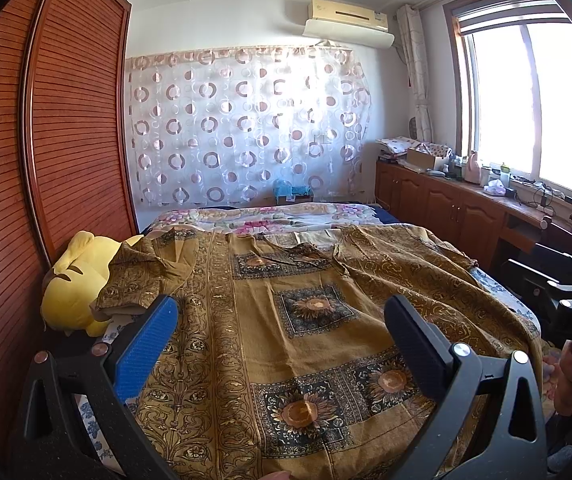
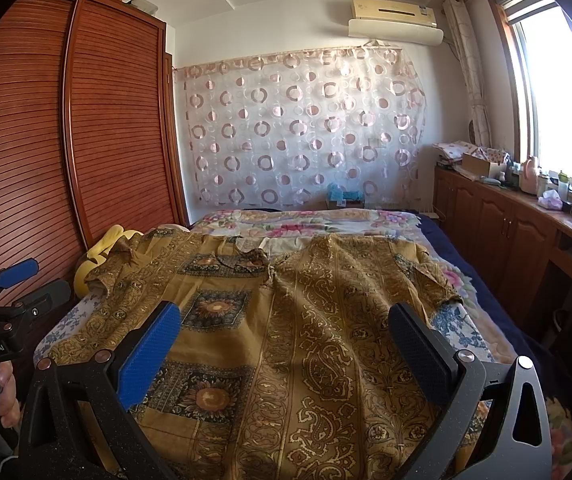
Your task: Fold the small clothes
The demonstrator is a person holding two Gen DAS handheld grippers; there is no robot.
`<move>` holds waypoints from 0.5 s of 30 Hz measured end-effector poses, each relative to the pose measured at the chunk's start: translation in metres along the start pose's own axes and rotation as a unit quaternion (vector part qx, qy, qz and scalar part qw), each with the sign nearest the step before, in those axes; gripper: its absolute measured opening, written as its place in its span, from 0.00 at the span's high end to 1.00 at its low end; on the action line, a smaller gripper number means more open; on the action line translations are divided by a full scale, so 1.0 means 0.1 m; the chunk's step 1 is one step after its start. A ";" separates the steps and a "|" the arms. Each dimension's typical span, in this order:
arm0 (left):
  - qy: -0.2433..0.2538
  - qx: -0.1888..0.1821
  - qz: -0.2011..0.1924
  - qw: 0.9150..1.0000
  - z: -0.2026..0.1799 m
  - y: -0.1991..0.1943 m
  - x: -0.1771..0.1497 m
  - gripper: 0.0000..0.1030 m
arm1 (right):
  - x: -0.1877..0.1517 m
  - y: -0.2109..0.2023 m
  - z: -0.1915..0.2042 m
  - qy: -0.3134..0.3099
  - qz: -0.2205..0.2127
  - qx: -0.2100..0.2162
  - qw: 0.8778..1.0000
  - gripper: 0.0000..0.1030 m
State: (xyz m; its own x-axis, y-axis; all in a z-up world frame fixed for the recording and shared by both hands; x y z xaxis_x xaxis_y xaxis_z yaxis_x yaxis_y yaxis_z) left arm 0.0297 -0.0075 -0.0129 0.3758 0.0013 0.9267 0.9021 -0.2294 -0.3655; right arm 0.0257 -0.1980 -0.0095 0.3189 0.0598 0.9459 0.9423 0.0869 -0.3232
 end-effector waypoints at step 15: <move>0.001 0.000 -0.001 1.000 -0.04 -0.03 0.06 0.00 | -0.01 0.00 0.00 0.000 0.000 0.000 1.000 0.00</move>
State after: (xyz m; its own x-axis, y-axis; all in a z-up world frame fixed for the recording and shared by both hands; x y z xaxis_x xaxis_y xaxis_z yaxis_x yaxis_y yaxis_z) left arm 0.0283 -0.0102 -0.0059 0.3729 0.0004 0.9279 0.9033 -0.2290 -0.3629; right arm 0.0251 -0.1978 -0.0100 0.3183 0.0596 0.9461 0.9425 0.0877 -0.3226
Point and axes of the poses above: each gripper's, at about its wrist camera, not at the fingertips, and y roughly the way its jaws point, z to its left, x to its top, the point moved 4 cm from there along y, roughly the way its jaws point, and after that the axes turned 13 degrees about -x, right-handed, at the moved point
